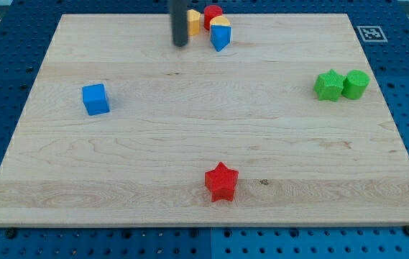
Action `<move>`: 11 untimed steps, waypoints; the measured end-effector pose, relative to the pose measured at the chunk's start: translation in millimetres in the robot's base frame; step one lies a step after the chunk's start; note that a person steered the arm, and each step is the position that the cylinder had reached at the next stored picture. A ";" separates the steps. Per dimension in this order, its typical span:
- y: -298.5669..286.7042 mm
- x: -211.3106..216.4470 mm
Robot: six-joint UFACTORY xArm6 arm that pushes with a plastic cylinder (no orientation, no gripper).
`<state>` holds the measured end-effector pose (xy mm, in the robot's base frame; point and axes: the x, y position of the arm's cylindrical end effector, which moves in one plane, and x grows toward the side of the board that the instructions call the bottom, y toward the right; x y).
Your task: Slide the blue cube closer to the yellow hexagon
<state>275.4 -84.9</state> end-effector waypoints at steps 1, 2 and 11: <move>-83.5 18.2; -145.0 55.9; -99.7 135.3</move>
<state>410.7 -184.6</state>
